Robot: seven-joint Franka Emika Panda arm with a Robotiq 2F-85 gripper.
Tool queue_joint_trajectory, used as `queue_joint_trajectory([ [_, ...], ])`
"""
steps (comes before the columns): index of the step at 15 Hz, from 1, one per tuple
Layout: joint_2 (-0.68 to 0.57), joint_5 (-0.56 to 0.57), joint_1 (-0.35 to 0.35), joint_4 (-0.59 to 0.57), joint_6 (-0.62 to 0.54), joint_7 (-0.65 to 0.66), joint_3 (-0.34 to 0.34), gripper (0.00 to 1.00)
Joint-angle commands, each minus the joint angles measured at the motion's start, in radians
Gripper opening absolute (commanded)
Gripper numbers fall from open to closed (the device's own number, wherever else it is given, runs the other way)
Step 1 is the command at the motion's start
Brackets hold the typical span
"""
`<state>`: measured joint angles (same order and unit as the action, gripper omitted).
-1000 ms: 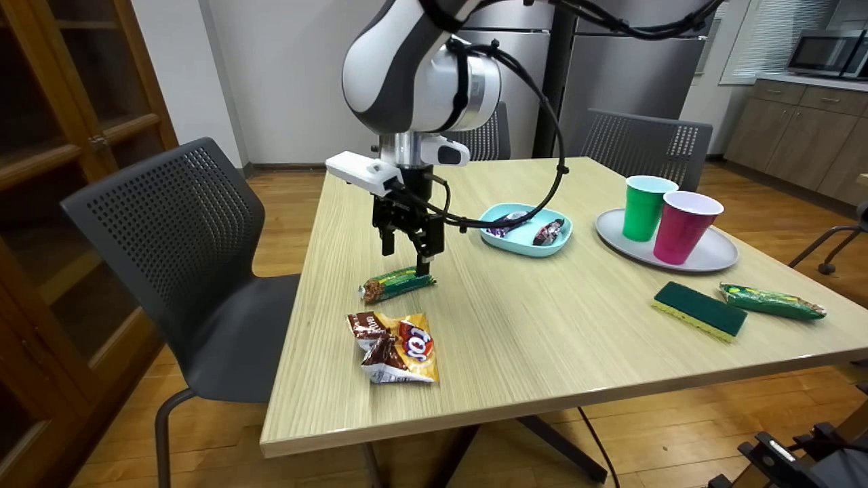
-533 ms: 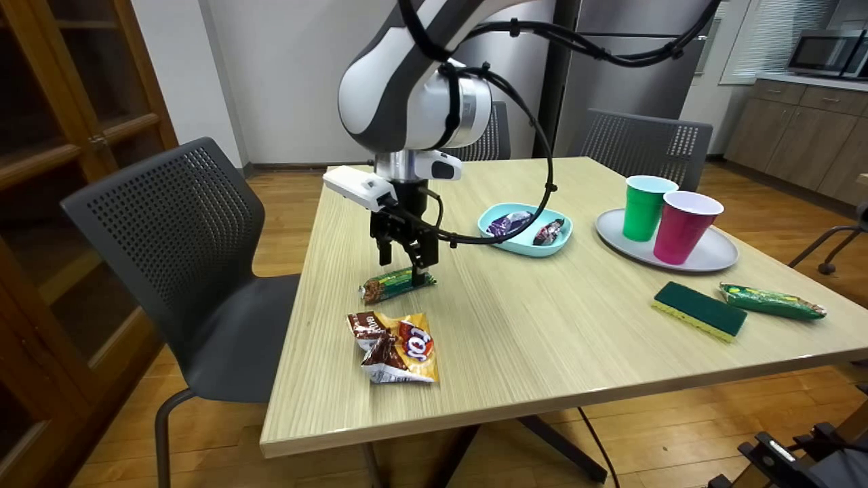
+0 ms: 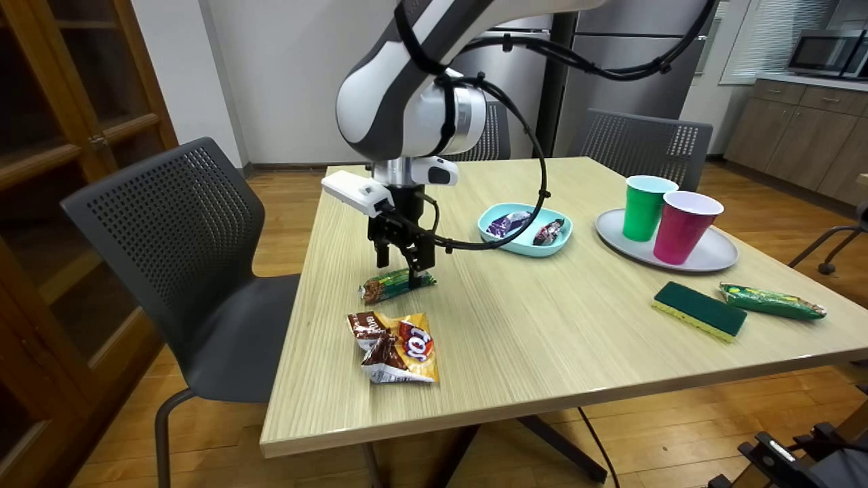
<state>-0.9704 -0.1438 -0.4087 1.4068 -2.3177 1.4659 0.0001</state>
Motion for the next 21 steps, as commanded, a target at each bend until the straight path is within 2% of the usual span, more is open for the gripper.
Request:
queue_joint_trajectory([
  [1,-0.025,0.026,-0.003,-0.051,0.011,0.025,0.004,0.75],
  [2,-0.026,0.026,-0.004,-0.053,0.011,0.025,0.003,0.74],
  [9,-0.015,0.022,-0.001,-0.05,0.009,0.019,0.01,0.18],
  [10,-0.005,0.021,0.0,-0.043,0.018,0.015,0.013,0.13],
  [15,0.073,0.016,0.023,0.016,0.08,-0.035,0.038,0.12],
  [21,0.191,0.031,0.07,0.074,0.133,-0.108,0.02,0.12],
])
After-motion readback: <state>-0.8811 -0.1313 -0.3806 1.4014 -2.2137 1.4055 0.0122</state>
